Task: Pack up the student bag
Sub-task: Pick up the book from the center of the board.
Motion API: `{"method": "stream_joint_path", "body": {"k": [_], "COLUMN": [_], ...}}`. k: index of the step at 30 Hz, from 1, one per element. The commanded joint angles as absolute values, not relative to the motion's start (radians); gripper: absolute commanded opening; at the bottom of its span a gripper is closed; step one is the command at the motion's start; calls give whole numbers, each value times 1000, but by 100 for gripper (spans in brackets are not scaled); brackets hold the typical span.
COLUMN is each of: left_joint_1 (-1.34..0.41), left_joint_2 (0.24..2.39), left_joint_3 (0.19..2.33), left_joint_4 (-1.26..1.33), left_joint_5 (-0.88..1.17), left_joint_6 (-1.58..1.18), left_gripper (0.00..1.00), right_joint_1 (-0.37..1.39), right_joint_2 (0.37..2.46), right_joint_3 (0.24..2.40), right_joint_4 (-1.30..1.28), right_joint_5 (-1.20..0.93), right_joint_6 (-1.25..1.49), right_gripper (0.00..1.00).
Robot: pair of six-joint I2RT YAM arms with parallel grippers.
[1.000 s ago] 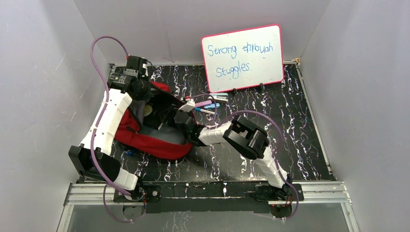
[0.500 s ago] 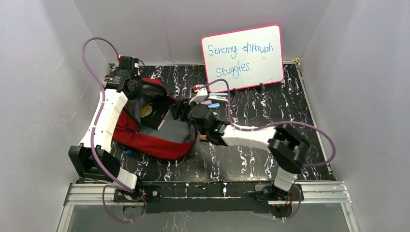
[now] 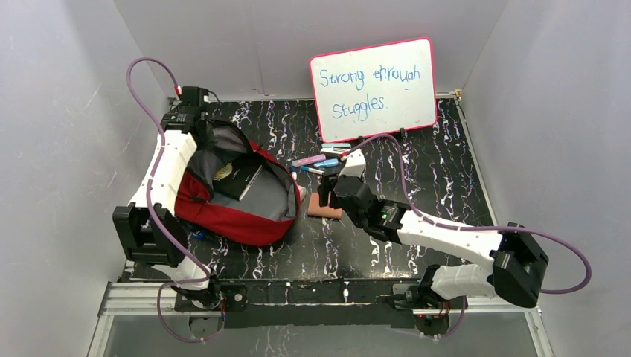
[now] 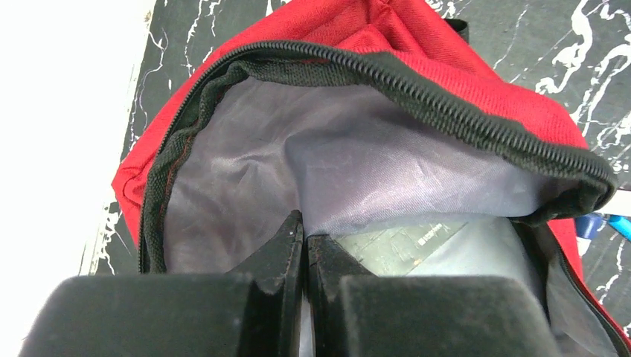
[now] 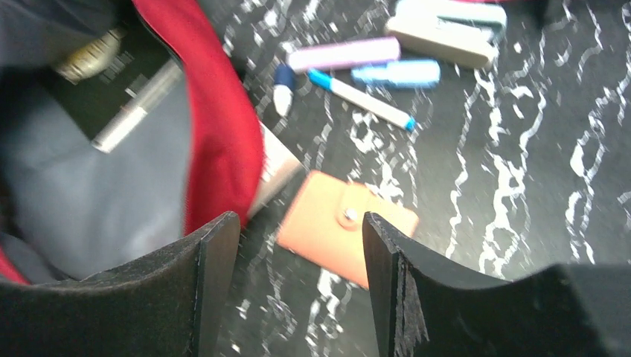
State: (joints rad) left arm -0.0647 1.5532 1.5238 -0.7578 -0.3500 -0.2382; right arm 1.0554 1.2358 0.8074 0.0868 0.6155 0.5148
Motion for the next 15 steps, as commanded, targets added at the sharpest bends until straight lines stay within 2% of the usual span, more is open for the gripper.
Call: {"method": "stream_joint_path", "body": {"k": [1,4,8,12,15], "left_joint_1": [-43,-43,-43,-68,-177], "left_joint_2": [1583,1577,1534,1458,1401], "left_joint_3": [1550,1563,1553,1503,1465], "left_joint_4": [-719,-713,-703,-706,-707], "left_joint_5": [-358,-262,-91,62,39], "left_joint_6": [-222,-226,-225,-244,-261], "left_gripper": [3,16,45,57,62], "right_joint_1": [1047,1032,974,850,772], "right_joint_2": [1221,1253,1297,1292,1283], "right_joint_3": [812,853,897,878,884], "right_joint_4": [-67,-134,-201,-184,-181], "right_joint_5": [637,606,520,358,278], "right_joint_6": [560,567,584,621,616], "right_gripper": [71,74,75,77,77]}}
